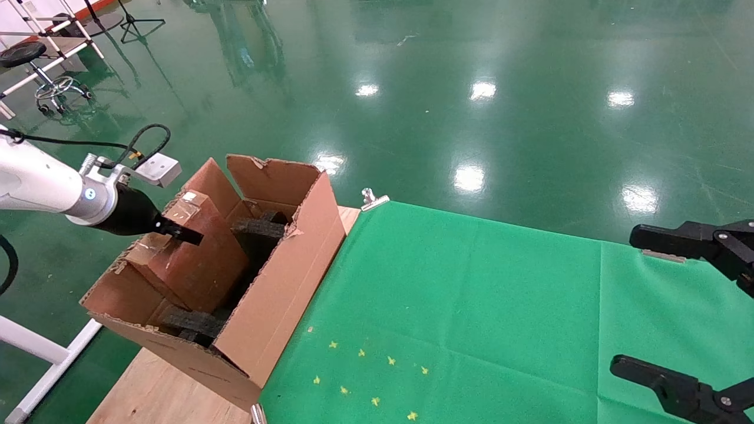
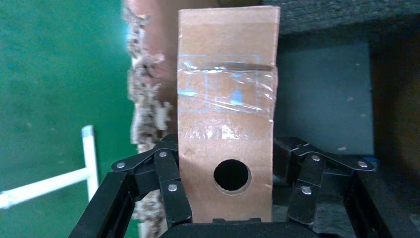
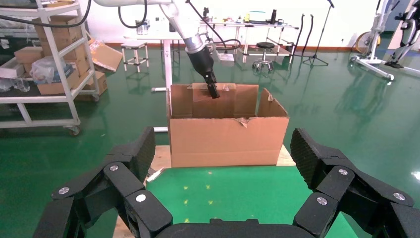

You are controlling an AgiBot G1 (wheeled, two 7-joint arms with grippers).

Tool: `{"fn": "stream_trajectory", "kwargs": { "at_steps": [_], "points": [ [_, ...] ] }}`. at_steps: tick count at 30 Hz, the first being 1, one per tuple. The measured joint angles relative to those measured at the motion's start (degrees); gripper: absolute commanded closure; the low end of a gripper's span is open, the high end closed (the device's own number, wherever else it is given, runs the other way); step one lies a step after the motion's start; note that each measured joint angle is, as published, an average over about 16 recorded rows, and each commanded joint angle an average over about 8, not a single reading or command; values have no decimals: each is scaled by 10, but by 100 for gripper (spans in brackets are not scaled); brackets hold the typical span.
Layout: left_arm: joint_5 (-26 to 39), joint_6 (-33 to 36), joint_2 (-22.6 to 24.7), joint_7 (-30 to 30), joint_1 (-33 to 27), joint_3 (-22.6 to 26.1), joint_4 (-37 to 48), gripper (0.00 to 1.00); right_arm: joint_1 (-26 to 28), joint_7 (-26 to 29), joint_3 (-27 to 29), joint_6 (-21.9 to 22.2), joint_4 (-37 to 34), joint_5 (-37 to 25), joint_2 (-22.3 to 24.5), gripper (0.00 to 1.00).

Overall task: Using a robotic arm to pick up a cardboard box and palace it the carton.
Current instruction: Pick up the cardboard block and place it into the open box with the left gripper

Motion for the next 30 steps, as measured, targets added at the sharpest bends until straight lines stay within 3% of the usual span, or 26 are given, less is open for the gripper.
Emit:
{"fn": "stream_trajectory", "kwargs": {
  "at_steps": [15,30],
  "points": [
    [17,-15,2,18,-24,11,-12,100,0,0,0,0,0,0,0,0],
    [13,-43,19,-4,36,8,13,100,0,0,0,0,0,0,0,0]
  ]
}}
